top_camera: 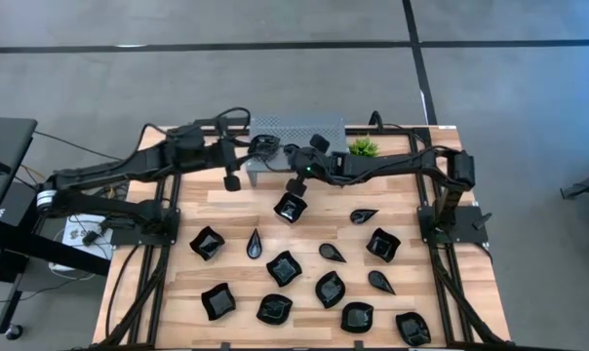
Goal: Pick & Place Mini shaped plates
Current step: Adjust the plates
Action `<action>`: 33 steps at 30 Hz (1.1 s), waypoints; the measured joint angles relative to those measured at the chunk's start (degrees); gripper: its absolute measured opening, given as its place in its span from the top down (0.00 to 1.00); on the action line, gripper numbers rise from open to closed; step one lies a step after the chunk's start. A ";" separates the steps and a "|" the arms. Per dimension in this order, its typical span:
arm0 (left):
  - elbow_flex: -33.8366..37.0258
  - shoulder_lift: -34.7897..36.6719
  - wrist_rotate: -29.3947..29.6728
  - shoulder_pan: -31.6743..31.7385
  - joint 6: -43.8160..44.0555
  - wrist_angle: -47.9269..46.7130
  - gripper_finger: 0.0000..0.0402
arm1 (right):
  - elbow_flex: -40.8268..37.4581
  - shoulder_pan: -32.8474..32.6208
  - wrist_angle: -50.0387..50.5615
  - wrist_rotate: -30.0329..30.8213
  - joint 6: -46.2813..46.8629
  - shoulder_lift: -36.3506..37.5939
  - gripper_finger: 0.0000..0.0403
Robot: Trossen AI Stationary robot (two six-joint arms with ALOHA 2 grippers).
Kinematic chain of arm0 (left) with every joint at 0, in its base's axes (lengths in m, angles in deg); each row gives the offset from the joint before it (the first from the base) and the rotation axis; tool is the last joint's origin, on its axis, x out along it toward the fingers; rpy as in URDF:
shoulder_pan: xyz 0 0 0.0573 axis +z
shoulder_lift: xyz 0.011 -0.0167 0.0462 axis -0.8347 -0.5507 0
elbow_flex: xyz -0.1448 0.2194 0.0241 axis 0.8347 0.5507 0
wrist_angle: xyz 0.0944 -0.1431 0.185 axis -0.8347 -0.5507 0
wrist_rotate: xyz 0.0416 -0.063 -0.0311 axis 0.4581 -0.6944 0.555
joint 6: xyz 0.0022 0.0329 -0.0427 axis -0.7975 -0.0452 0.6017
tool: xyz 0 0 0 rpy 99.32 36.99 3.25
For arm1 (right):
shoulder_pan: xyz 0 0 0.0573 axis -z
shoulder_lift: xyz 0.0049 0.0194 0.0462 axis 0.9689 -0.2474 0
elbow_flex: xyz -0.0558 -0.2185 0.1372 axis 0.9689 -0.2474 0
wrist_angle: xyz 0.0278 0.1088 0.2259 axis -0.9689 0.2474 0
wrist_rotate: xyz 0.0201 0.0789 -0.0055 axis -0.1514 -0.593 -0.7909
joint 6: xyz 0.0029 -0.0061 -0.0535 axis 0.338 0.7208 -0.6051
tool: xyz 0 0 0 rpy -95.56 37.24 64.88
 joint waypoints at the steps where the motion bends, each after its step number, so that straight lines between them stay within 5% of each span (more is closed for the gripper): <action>1: 0.00 0.15 0.00 0.00 0.00 -0.03 0.77 | -0.02 -0.15 -0.75 -0.29 0.00 -0.04 1.00; 11: 0.00 -1.57 -0.01 0.00 0.00 -0.33 0.77 | -0.07 2.21 -6.10 -0.86 0.02 -0.13 1.00; 17: 0.00 -2.41 -0.02 0.00 0.00 -0.33 0.77 | -0.07 3.32 -6.05 -8.81 0.96 -0.13 1.00; 33: 0.00 -2.53 -0.04 0.02 0.00 -0.87 0.77 | -0.11 2.38 -8.50 -12.83 -1.00 -0.17 1.00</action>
